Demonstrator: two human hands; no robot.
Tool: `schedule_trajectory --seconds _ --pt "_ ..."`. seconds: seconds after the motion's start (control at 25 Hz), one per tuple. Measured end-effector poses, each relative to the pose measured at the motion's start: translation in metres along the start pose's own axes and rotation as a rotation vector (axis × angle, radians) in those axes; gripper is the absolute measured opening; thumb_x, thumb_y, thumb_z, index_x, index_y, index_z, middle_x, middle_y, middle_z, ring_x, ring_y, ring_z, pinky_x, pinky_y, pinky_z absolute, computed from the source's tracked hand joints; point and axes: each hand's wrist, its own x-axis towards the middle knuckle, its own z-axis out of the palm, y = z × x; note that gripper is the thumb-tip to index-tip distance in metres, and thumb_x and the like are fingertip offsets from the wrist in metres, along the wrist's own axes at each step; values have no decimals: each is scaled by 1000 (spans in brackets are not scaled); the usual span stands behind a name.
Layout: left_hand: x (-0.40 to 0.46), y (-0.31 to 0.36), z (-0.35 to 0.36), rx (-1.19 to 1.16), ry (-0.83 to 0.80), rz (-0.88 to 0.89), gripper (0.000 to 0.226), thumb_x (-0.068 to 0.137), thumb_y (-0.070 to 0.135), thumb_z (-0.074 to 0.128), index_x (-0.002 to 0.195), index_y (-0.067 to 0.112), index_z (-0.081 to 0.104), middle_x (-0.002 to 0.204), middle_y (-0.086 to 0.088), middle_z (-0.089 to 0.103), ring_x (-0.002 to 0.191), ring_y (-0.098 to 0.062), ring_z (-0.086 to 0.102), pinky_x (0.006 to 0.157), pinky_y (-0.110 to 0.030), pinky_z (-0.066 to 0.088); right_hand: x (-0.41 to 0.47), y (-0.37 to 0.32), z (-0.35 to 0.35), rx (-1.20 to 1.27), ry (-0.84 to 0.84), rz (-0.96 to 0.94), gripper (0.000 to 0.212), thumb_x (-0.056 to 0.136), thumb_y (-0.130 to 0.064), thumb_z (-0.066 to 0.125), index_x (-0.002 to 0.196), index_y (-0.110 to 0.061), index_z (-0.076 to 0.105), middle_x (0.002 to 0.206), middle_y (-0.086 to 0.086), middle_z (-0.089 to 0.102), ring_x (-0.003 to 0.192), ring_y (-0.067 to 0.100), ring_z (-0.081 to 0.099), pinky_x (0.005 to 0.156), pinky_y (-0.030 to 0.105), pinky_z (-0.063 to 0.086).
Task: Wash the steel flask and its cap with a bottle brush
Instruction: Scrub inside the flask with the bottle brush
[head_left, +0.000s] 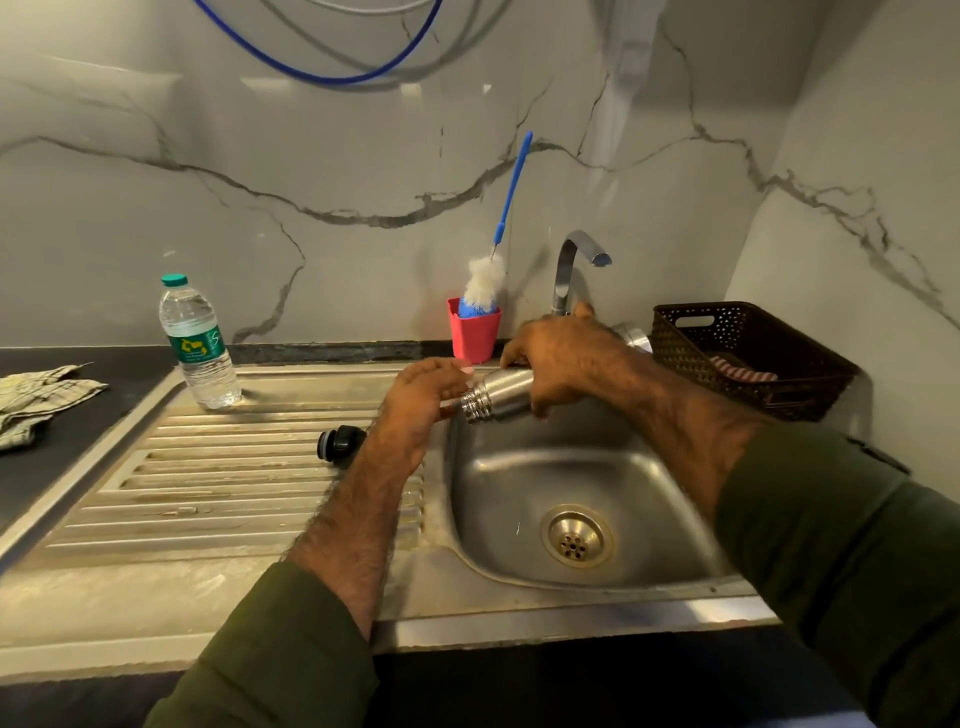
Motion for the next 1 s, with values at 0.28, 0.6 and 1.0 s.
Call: schedule_trajectory --seconds 0.28,0.6,1.0 --pt "-17 10 -6 -96 -92 79 56 67 21 96 117 10 74 113 -12 80 104 -34 78 84 -48 65 -10 -3 -21 212 98 -83 96 63 -62 89 143 -35 42 135 -4 62 120 22 59 110 52 41" --pt "-38 50 -90 -338 97 146 17 80 13 83 88 12 68 89 -8 75 89 -29 78 79 -47 67 1 20 -46 1041 205 -49 63 69 -45 92 124 -31 65 119 -3 67 106 20 67 81 37 63" --pt "-98 71 -234 217 57 31 81 58 22 97 133 18 65 121 -11 76 104 -31 74 81 -45 62 74 -167 -70 1510 319 -354 71 60 -21 100 121 -19 64 116 4 68 106 22 68 85 41 65"
